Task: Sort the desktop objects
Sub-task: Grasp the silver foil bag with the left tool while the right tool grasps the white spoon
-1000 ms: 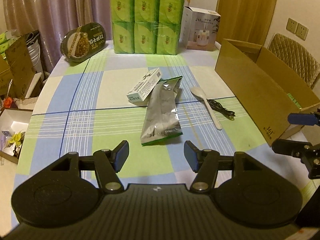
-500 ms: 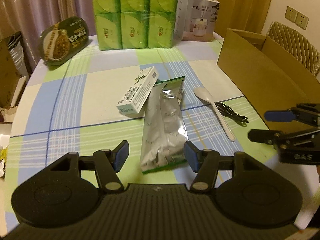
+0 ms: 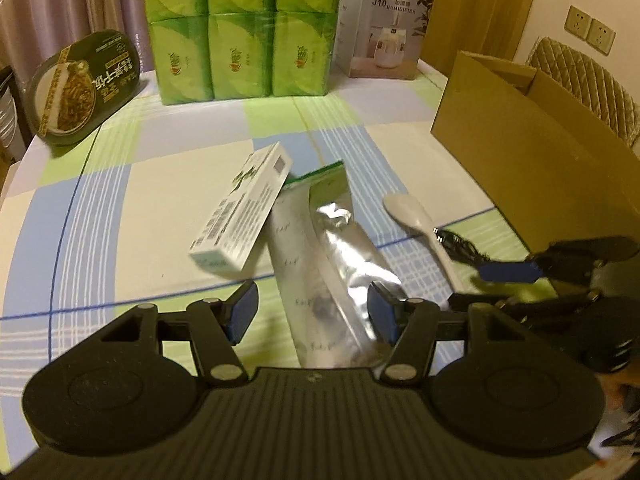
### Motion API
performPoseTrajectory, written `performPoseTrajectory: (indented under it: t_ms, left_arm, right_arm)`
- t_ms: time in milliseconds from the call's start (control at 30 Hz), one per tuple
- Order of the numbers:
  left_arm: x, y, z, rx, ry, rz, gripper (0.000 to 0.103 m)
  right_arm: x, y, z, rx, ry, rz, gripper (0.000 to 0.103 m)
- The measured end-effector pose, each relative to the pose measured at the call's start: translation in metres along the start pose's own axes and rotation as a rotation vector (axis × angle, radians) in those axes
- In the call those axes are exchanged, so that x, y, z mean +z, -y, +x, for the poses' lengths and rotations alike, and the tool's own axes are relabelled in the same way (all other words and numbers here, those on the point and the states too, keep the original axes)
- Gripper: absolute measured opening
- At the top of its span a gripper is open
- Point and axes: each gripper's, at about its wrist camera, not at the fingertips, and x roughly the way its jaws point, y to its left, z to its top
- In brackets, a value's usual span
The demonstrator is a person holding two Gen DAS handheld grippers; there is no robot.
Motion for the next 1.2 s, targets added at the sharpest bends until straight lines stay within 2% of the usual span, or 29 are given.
performPoseTrajectory:
  t_ms: [133,233,467,633,733,800,1000,1200]
  left_arm:
    - [0.008,-0.005,0.003,-0.041,0.009,-0.061,0.062]
    - [0.012,-0.003,0.011,-0.059,-0.006,-0.069,0.063]
    - [0.017,0.002,0.039,-0.045,-0.062,-0.067,0.063]
    - [0.017,0.000,0.047,-0.041,-0.076,-0.078,0.063]
    - [0.017,-0.001,0.048,-0.031,-0.082,-0.082,0.058]
    - [0.017,-0.001,0.048,-0.019,-0.083,-0.079,0.052]
    - [0.011,0.001,0.040,0.012,-0.085,-0.068,0.036]
    - [-0.017,0.016,0.015,0.005,-0.108,-0.037,0.033]
  right_arm:
    - [0.003,0.003,0.008,0.001,-0.003,-0.007,0.040]
    - [0.003,0.004,0.014,0.002,-0.007,-0.012,0.040]
    - [0.007,0.006,0.024,0.009,-0.006,-0.022,0.040]
    - [0.012,0.006,0.030,0.007,0.007,-0.021,0.035]
    - [0.015,0.004,0.034,-0.004,0.013,-0.030,0.028]
    - [0.016,0.004,0.035,-0.009,0.013,-0.024,0.007]
    - [0.010,0.000,0.025,-0.007,0.001,-0.019,0.005]
    - [-0.015,-0.007,-0.003,0.012,-0.030,-0.007,0.005]
